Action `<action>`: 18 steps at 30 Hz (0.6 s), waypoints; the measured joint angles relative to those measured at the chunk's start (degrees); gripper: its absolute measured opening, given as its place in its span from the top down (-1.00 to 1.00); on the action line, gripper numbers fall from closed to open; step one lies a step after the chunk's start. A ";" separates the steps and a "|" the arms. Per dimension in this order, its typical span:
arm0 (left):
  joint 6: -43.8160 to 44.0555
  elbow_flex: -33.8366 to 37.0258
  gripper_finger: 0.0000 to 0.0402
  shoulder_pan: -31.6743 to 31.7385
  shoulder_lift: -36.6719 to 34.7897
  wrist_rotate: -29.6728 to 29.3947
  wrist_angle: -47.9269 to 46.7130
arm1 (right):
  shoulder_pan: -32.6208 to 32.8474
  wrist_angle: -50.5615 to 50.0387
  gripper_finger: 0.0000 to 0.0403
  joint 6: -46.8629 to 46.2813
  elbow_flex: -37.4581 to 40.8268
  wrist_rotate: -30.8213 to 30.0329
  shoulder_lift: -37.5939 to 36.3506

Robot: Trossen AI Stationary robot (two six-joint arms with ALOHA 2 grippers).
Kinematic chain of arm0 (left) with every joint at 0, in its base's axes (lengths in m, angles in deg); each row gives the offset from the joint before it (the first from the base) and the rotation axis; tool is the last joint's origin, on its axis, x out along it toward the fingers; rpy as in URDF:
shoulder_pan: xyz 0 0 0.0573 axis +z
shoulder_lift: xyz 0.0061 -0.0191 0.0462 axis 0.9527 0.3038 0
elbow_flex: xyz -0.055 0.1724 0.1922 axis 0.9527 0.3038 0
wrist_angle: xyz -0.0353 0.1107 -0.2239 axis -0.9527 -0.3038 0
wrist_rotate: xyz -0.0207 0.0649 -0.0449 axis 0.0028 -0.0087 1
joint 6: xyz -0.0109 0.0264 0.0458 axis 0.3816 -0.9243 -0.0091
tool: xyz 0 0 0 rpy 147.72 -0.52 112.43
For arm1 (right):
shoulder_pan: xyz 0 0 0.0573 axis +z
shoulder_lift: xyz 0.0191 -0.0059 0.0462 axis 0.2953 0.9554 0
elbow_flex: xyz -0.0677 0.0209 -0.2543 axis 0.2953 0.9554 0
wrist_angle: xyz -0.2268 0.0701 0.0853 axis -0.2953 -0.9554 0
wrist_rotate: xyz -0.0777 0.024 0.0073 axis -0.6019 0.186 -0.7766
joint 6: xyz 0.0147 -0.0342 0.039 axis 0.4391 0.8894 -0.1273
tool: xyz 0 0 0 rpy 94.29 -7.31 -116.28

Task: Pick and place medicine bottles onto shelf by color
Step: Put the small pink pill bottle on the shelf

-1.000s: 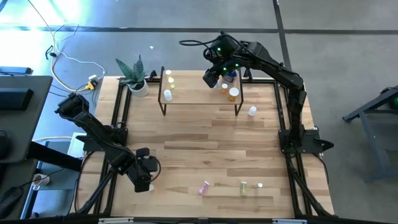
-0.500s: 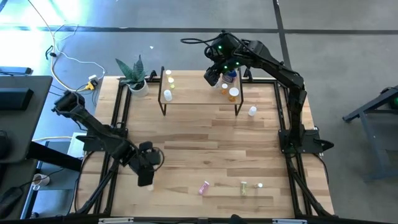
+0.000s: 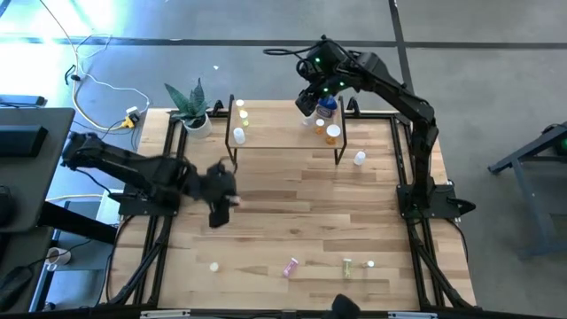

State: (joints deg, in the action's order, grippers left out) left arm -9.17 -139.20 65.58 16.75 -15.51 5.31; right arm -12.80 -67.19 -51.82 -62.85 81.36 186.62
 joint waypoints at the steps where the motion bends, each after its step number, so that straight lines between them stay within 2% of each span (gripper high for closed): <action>1: -1.84 -1.07 0.41 1.70 -0.08 -0.04 0.11 | -0.13 -0.08 -0.12 0.28 0.00 0.01 0.00; 9: -16.55 -10.09 0.41 16.13 0.15 -0.53 -1.18 | -1.55 -0.53 -0.12 2.25 0.00 0.01 -0.02; 18: -27.76 -17.80 0.41 32.21 0.25 -4.02 0.68 | -2.67 -0.55 -0.12 3.86 0.00 -0.06 -0.07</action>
State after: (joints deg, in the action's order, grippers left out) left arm -36.93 -157.00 97.79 16.99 -19.53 5.99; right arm -15.47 -67.74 -47.96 -62.85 81.30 186.55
